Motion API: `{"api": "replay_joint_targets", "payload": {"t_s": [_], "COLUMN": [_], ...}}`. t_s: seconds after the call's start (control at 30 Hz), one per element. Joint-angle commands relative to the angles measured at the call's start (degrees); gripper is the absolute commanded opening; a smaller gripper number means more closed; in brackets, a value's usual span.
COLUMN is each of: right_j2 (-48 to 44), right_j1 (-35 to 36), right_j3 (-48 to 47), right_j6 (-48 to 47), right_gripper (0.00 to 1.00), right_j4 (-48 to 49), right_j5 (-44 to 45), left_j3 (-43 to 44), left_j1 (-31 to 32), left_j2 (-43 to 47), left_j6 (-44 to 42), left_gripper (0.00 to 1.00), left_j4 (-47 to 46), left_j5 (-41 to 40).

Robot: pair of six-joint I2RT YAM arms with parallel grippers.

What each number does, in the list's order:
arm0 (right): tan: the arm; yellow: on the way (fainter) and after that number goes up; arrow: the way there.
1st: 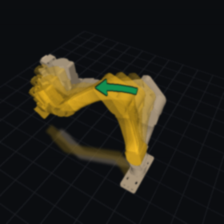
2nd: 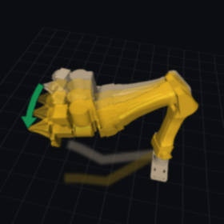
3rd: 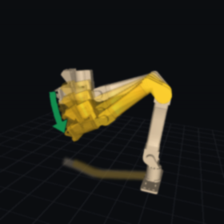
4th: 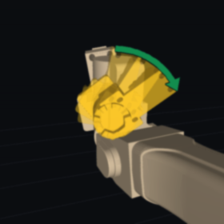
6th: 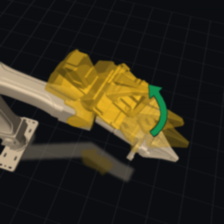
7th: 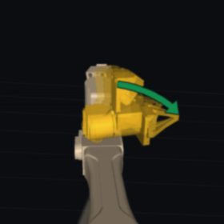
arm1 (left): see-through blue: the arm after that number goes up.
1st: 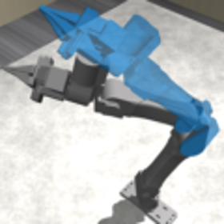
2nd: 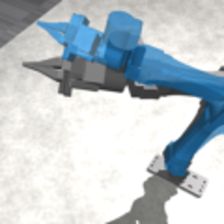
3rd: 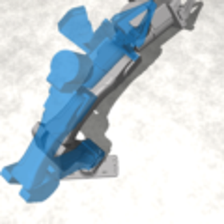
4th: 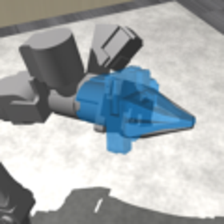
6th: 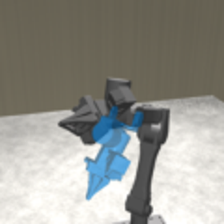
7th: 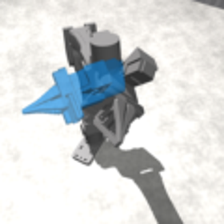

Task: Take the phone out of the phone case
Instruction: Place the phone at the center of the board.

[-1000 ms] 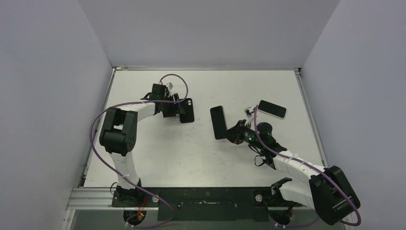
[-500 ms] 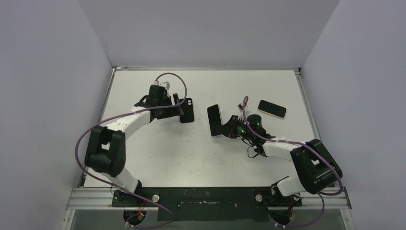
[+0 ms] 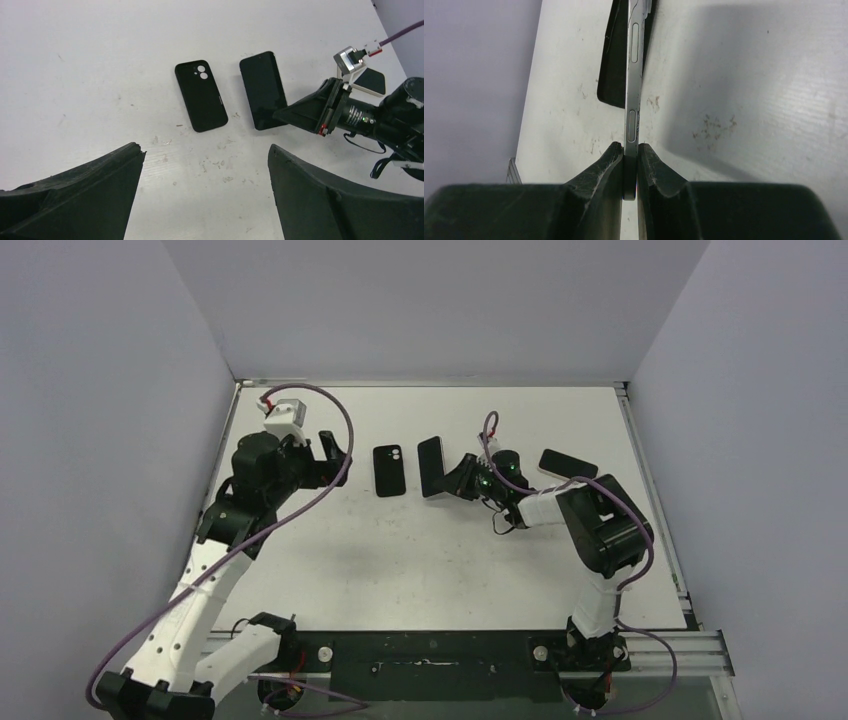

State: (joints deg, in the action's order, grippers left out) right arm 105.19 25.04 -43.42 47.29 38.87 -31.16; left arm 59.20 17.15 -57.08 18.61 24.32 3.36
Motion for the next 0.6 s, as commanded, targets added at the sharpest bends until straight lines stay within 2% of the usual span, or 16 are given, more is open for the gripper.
{"api": "replay_joint_targets", "payload": {"t_s": [0.0, 0.2, 0.57], "right_j2": [3.2, 7.45, 12.89], "right_j1": [-0.59, -0.77, -0.88], "right_j3": [-7.18, -12.99, -16.93], "right_j6": [2.56, 2.53, 4.27], "right_gripper": [0.0, 0.0, 0.0], "right_j4": [6.54, 2.68, -0.2], "right_j5": [-2.19, -2.63, -3.38], "left_j3": [-3.12, -8.56, -11.25], "left_j1": [3.92, 8.98, 12.88], "left_j2": [5.82, 12.33, 17.16], "left_j6": [-5.22, -6.43, -7.18], "left_gripper": [0.93, 0.97, 0.97], "left_j4": [3.21, 2.21, 1.07], "left_j5": [-10.28, -20.75, -24.74]}}
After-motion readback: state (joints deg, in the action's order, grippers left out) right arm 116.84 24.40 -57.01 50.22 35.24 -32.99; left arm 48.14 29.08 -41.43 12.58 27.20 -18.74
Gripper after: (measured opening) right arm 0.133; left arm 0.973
